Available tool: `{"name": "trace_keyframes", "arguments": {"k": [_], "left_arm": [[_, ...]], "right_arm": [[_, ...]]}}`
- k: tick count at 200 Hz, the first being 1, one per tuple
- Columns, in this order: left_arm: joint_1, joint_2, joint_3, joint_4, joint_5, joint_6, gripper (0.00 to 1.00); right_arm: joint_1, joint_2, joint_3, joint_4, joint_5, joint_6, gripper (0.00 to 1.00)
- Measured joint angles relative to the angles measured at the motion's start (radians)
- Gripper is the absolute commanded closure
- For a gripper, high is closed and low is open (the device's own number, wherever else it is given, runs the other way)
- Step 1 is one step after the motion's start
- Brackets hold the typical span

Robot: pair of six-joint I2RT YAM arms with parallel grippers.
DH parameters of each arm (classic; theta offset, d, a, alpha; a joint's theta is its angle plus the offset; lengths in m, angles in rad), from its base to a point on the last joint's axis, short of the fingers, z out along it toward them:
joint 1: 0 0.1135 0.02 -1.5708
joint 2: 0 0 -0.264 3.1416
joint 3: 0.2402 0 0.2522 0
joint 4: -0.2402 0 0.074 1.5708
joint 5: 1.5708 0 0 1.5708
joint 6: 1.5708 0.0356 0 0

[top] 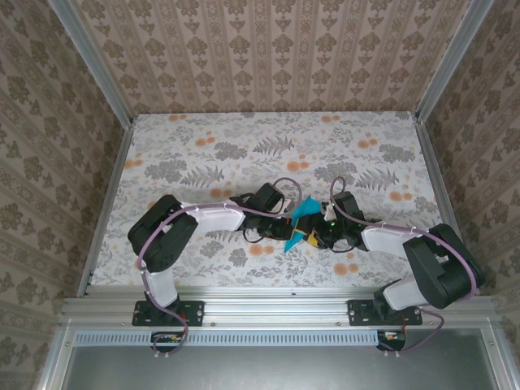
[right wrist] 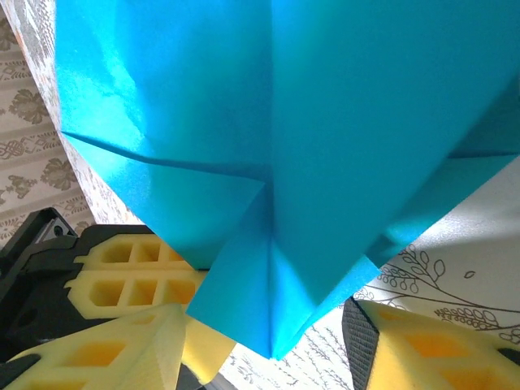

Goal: Fold a paper plane with a square sheet of paper (pick it up from the middle)
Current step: Move a paper plane to the center of the table.

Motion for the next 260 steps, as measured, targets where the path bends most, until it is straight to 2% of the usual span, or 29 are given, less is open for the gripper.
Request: {"name": "trace_keyframes", "arguments": {"k": [101,138,260], "left_arm": [[0.000,-0.001,0.000,0.000,0.008,0.000,0.99],[0.000,-0.002,0.000,0.002,0.016,-0.004,0.99],[0.002,-0.036,-0.028,0.053,0.047,-0.060,0.98]], "right_arm": [[0.000,0.000,0.002,0.062,-0.005,0.041,0.47],[0.001,0.017,0.002,0.098,-0.011,0.052,0.51],[0.002,0.063,0.002,0.099,-0.010,0.013,0.80]]}}
